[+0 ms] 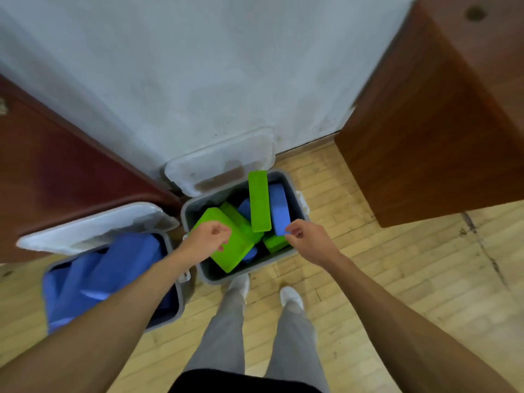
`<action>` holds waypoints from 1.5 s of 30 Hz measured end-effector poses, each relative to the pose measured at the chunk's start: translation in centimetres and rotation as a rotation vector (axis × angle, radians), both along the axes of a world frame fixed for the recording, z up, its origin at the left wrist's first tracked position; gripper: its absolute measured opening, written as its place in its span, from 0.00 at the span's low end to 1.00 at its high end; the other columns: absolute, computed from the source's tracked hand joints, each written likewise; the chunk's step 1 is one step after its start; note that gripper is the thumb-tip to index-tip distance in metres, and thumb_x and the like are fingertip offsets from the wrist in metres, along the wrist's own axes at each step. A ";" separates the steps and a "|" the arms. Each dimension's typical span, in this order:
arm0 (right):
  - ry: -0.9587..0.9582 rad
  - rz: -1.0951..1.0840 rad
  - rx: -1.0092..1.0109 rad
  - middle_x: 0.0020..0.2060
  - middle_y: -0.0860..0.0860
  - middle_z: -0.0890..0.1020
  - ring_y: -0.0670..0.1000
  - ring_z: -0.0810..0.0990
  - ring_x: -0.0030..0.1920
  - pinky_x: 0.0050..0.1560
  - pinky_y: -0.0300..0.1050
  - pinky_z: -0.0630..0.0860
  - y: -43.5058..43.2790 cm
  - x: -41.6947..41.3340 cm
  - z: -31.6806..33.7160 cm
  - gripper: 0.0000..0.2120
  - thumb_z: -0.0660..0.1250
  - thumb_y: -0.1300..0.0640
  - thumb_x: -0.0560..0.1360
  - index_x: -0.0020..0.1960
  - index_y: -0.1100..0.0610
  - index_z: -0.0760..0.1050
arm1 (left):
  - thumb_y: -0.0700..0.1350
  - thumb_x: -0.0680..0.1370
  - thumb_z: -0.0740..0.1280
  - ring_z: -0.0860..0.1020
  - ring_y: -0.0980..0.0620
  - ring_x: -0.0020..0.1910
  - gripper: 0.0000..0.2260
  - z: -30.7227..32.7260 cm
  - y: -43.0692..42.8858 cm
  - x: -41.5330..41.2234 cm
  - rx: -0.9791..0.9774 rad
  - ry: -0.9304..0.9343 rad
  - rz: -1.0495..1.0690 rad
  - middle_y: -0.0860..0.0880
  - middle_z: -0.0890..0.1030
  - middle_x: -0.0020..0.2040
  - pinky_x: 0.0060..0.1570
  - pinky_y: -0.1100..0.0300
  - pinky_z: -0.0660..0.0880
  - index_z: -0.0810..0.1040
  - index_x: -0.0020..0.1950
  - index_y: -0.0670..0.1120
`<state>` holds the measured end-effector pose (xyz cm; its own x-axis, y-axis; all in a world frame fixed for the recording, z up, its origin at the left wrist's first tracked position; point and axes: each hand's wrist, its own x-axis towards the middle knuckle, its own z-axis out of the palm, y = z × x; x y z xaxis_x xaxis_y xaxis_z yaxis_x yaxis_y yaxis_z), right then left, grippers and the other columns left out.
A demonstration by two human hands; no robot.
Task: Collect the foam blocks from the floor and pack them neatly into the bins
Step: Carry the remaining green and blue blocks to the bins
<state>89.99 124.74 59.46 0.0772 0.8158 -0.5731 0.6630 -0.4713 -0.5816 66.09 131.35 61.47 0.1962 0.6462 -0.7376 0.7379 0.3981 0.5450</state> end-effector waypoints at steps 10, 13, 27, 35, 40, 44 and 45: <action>0.034 0.509 0.103 0.50 0.53 0.83 0.53 0.80 0.52 0.50 0.44 0.73 -4.3 -2.5 10.4 0.11 0.66 0.55 0.77 0.56 0.58 0.79 | 0.45 0.78 0.66 0.79 0.51 0.48 0.05 10.5 -17.1 -4.9 0.230 0.097 0.396 0.49 0.82 0.47 0.50 0.56 0.75 0.80 0.51 0.48; 0.101 0.657 0.079 0.49 0.52 0.81 0.51 0.79 0.50 0.49 0.40 0.72 -6.0 -6.1 11.1 0.11 0.66 0.55 0.78 0.57 0.58 0.78 | 0.44 0.78 0.67 0.80 0.52 0.45 0.03 11.9 -23.2 -6.4 0.273 0.088 0.661 0.51 0.82 0.45 0.45 0.60 0.73 0.80 0.49 0.49; -0.139 1.406 -0.235 0.47 0.46 0.80 0.46 0.79 0.46 0.41 0.36 0.72 -24.7 -28.8 6.2 0.06 0.65 0.50 0.77 0.52 0.50 0.76 | 0.45 0.80 0.62 0.80 0.49 0.41 0.08 6.4 -62.8 -12.4 -0.121 -0.024 1.744 0.46 0.83 0.45 0.42 0.57 0.75 0.80 0.52 0.45; -0.261 1.591 -0.387 0.48 0.50 0.81 0.48 0.80 0.44 0.44 0.42 0.76 -42.2 -44.9 5.5 0.07 0.63 0.53 0.78 0.53 0.54 0.75 | 0.45 0.81 0.60 0.80 0.45 0.45 0.09 5.8 -84.0 -14.6 -0.171 -0.118 2.364 0.42 0.81 0.48 0.43 0.55 0.76 0.77 0.55 0.43; -0.193 1.656 -0.345 0.43 0.51 0.81 0.50 0.78 0.40 0.41 0.42 0.74 -50.2 -55.4 6.2 0.08 0.63 0.56 0.78 0.54 0.58 0.76 | 0.46 0.82 0.59 0.80 0.44 0.47 0.09 5.9 -90.8 -17.3 -0.145 -0.205 2.589 0.41 0.80 0.50 0.45 0.54 0.77 0.77 0.55 0.44; -0.219 1.732 -0.328 0.40 0.51 0.80 0.49 0.77 0.39 0.41 0.43 0.74 -55.0 -62.8 5.4 0.05 0.62 0.57 0.78 0.48 0.56 0.77 | 0.45 0.82 0.59 0.79 0.46 0.45 0.08 5.8 -93.6 -22.3 -0.126 -0.198 2.659 0.41 0.80 0.49 0.43 0.56 0.75 0.77 0.53 0.44; -0.224 1.732 -0.347 0.39 0.51 0.80 0.49 0.77 0.39 0.41 0.43 0.74 -56.1 -64.7 5.0 0.05 0.62 0.57 0.78 0.48 0.56 0.77 | 0.45 0.82 0.60 0.79 0.46 0.44 0.08 5.7 -94.3 -24.1 -0.118 -0.190 2.673 0.41 0.80 0.48 0.43 0.56 0.75 0.77 0.52 0.44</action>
